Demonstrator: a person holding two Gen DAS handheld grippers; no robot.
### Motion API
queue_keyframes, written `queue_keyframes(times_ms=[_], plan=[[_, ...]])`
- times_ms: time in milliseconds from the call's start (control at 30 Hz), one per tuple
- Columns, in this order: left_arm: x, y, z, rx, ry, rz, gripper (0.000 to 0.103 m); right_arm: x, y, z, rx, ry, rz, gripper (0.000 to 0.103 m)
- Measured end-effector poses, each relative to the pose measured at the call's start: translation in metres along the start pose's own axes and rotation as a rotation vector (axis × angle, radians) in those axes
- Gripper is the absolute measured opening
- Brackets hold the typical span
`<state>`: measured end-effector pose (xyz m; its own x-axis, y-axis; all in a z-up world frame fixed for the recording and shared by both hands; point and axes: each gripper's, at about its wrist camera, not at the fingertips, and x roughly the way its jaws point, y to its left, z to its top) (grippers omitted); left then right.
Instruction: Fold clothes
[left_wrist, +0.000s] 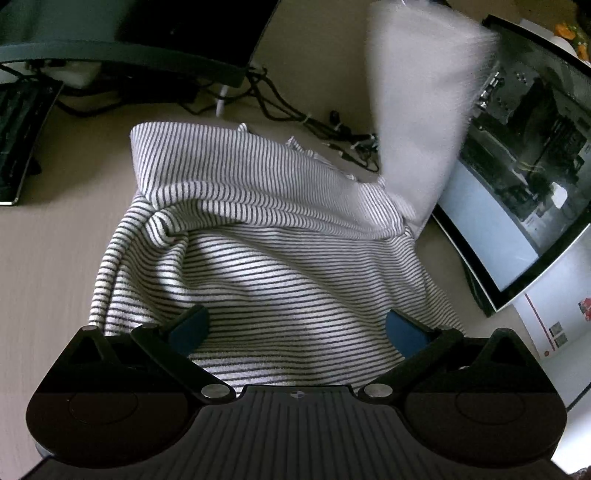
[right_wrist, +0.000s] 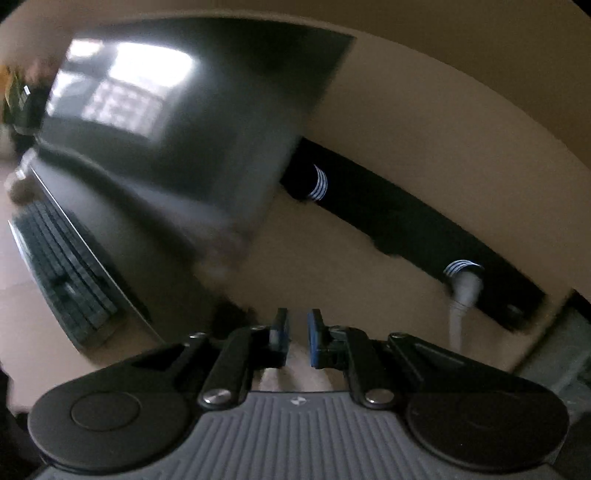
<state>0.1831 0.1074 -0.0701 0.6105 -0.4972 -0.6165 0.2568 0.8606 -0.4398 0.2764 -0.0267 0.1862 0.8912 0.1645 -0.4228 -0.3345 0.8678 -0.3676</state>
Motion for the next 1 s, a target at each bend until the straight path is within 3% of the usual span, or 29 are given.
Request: queue_keyframes(times_ms=[67, 133, 233, 333, 400, 600, 667, 767, 900, 1000], plan=[[-0.001, 0.000, -0.001, 0.005, -0.004, -0.001, 0.103, 0.005, 0.007, 0.001, -0.001, -0.013, 0.020, 0.020], [-0.001, -0.001, -0.003, 0.018, -0.005, 0.002, 0.103, 0.008, 0.008, -0.004, -0.003, -0.018, 0.025, 0.044], [-0.001, -0.003, -0.005, 0.044, -0.003, 0.013, 0.103, 0.010, 0.003, -0.018, 0.030, -0.005, 0.028, 0.067], [-0.001, -0.005, -0.002, 0.041, 0.010, 0.022, 0.103, 0.016, -0.009, -0.041, 0.100, 0.031, 0.030, 0.081], [-0.002, -0.005, 0.004, 0.015, 0.020, 0.028, 0.103, 0.014, -0.012, -0.059, 0.149, 0.063, 0.029, 0.086], [-0.012, -0.012, 0.054, 0.011, -0.129, 0.105, 0.098, 0.015, -0.005, -0.151, 0.302, 0.186, 0.051, 0.098], [-0.013, -0.013, 0.071, 0.008, -0.170, 0.131, 0.089, 0.018, 0.001, -0.184, 0.364, 0.230, 0.088, 0.098], [0.016, -0.011, 0.091, -0.004, -0.108, 0.186, 0.088, 0.025, 0.007, -0.228, 0.490, 0.283, 0.141, 0.098], [0.055, -0.014, 0.105, 0.018, -0.029, 0.245, 0.088, 0.030, 0.014, -0.275, 0.644, 0.279, 0.141, 0.103], [0.073, -0.014, 0.107, 0.016, 0.012, 0.264, 0.088, 0.026, 0.022, -0.288, 0.637, 0.239, 0.122, 0.103]])
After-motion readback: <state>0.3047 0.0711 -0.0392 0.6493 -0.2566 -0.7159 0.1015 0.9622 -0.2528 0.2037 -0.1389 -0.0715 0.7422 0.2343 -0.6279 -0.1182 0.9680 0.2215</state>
